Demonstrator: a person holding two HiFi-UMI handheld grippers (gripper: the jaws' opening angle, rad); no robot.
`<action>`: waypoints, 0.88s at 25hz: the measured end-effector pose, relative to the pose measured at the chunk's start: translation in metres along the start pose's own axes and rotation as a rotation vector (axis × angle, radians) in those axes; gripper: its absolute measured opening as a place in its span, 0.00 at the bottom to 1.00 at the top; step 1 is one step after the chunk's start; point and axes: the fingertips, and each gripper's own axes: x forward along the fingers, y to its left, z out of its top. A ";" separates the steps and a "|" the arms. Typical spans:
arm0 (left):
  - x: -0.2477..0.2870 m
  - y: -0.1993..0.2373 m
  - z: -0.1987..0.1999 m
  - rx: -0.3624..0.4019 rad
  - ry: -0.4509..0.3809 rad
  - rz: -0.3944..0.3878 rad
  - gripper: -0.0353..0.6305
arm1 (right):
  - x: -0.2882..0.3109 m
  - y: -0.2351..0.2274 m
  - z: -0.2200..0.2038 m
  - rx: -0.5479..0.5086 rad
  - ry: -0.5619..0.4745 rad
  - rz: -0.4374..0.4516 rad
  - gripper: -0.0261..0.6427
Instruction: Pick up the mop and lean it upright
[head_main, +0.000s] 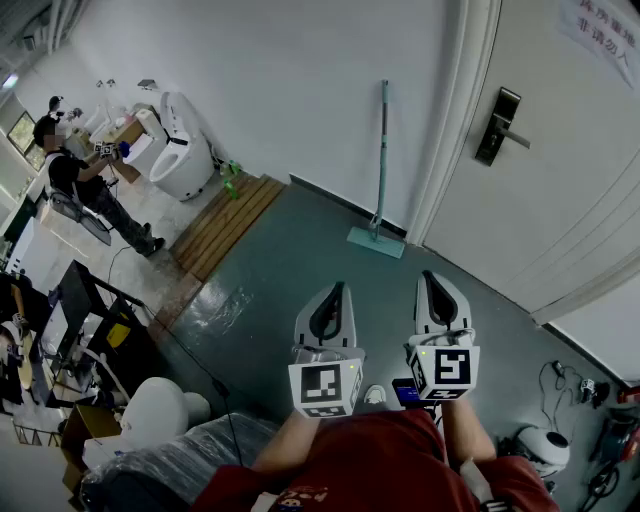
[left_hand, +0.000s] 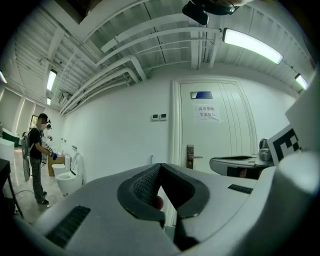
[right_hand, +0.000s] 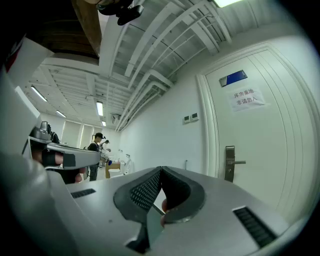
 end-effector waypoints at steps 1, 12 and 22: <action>0.000 -0.001 -0.001 -0.004 0.000 0.003 0.07 | -0.001 0.000 0.000 -0.002 -0.001 0.002 0.07; 0.012 -0.026 -0.001 -0.009 -0.003 -0.010 0.07 | -0.008 -0.020 -0.001 0.000 -0.003 0.005 0.07; 0.039 -0.064 -0.001 0.031 -0.015 0.005 0.07 | -0.009 -0.066 -0.004 0.018 -0.029 0.003 0.07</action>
